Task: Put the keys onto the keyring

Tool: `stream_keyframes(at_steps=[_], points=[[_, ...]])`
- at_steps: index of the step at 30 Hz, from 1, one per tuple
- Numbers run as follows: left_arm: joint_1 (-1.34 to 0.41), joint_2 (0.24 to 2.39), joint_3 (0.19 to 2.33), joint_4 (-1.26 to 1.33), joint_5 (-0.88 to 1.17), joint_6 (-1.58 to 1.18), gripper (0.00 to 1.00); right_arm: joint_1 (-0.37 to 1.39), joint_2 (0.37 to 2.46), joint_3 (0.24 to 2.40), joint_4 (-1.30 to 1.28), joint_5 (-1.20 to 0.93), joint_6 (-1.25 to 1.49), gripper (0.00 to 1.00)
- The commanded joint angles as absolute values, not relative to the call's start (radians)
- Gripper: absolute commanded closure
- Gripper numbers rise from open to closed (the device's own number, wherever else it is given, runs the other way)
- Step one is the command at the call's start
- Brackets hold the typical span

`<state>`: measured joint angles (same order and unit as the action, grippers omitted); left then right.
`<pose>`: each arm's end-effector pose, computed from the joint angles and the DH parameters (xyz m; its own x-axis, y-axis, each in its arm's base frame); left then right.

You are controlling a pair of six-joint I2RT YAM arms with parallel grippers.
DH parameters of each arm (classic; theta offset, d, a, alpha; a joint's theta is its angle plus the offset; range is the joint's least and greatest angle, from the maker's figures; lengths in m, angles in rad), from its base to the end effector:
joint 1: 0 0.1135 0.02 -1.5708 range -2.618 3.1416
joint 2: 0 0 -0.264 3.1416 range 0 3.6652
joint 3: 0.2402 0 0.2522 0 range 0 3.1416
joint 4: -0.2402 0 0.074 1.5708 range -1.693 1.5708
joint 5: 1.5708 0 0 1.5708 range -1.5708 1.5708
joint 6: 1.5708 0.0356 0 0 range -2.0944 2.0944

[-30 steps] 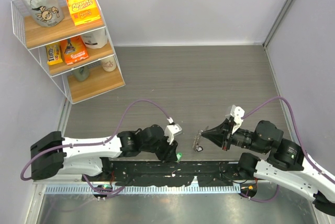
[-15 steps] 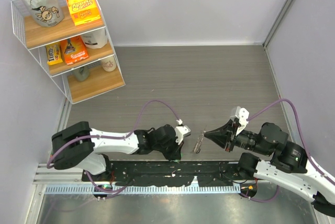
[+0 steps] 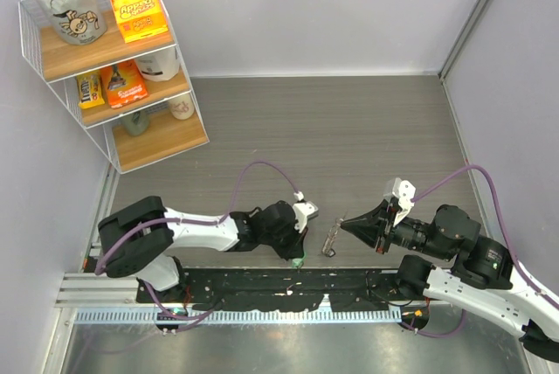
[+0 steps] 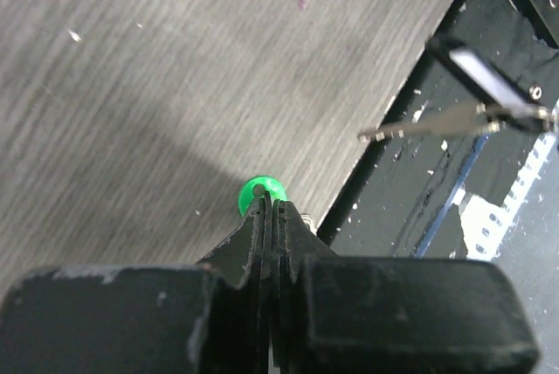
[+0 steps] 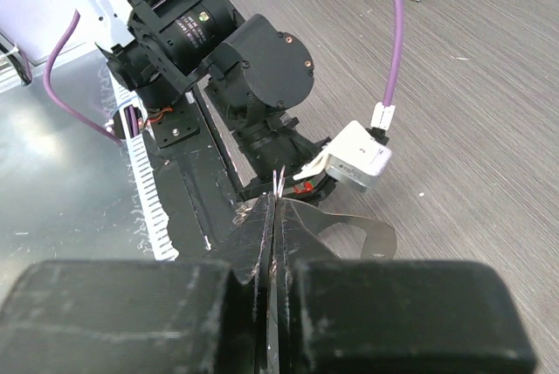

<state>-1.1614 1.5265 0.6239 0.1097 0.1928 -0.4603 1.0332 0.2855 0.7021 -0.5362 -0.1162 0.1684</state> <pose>0.1066 -0.2629 0.1445 -0.6778 0.4668 -0.5681 0.7286 0.5298 -0.4340 0.0349 0.0665 0.3288 -0.2131 -0.0323 -0.9765 -0.8889 0.4211 0.1801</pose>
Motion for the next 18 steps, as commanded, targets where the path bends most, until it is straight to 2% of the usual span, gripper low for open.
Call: stream_keyframes(at_steps=[1, 18], points=[[-1.109, 1.575, 0.634, 0.104, 0.146, -0.459, 1.0, 1.04, 0.284, 0.712, -0.491, -0.101, 0.175, 0.95], [-0.878, 1.667, 0.724, 0.011, -0.023, -0.543, 1.0, 1.039, 0.296, 0.715, -0.482, -0.08, 0.166, 0.95]])
